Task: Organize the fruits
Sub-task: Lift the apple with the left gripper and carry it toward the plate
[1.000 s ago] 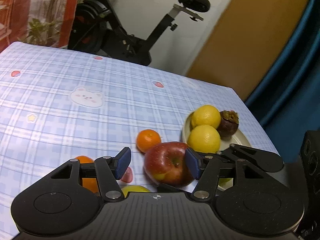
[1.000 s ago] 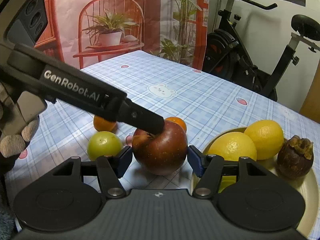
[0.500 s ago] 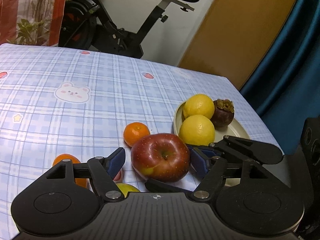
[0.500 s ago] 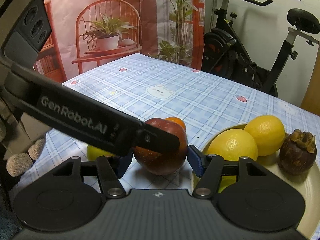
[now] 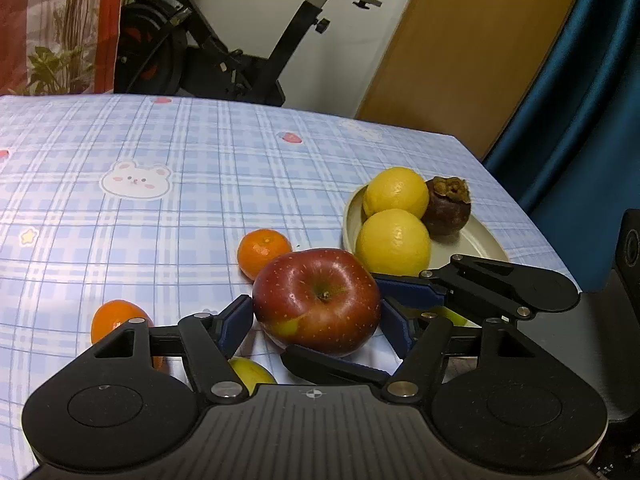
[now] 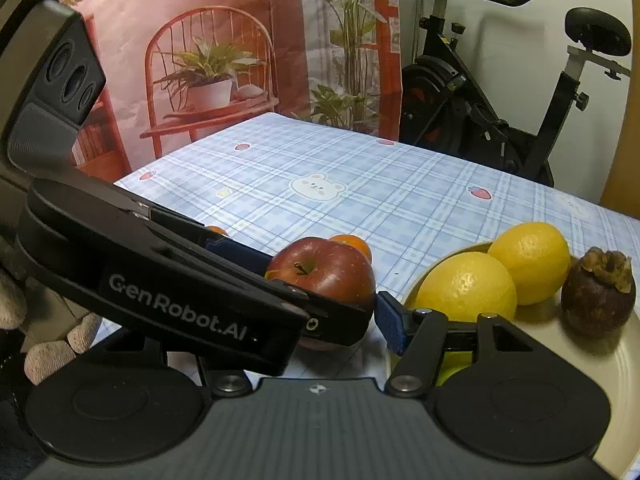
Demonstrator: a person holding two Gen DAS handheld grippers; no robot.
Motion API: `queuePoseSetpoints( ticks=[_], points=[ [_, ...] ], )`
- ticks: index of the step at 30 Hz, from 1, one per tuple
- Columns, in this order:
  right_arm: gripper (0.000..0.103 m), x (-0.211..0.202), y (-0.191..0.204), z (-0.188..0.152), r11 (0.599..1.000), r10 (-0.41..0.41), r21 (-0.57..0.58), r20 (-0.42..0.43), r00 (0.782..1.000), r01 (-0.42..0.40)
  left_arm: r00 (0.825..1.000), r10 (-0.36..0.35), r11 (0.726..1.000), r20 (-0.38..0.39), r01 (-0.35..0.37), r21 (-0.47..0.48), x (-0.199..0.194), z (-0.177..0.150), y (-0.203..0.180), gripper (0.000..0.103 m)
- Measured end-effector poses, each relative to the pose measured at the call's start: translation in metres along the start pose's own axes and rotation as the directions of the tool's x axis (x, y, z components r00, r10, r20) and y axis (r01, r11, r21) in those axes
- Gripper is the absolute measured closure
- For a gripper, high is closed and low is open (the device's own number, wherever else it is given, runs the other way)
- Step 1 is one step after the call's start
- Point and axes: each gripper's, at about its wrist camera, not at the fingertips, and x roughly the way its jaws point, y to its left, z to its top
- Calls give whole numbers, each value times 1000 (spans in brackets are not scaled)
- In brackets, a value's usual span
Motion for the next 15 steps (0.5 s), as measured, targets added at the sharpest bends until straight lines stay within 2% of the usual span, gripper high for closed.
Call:
queuePoseSetpoints(
  ticks=[7,15],
  points=[
    [40,-32,2,-2,999,-24,35,105,994,20,997,0,997,76,-5,73,-24,3,-27,31],
    [40,-65,-7,1,997,-53,72,188,981,40,994,-5,991,112,-11,137,-31,14,-56,31]
  ],
)
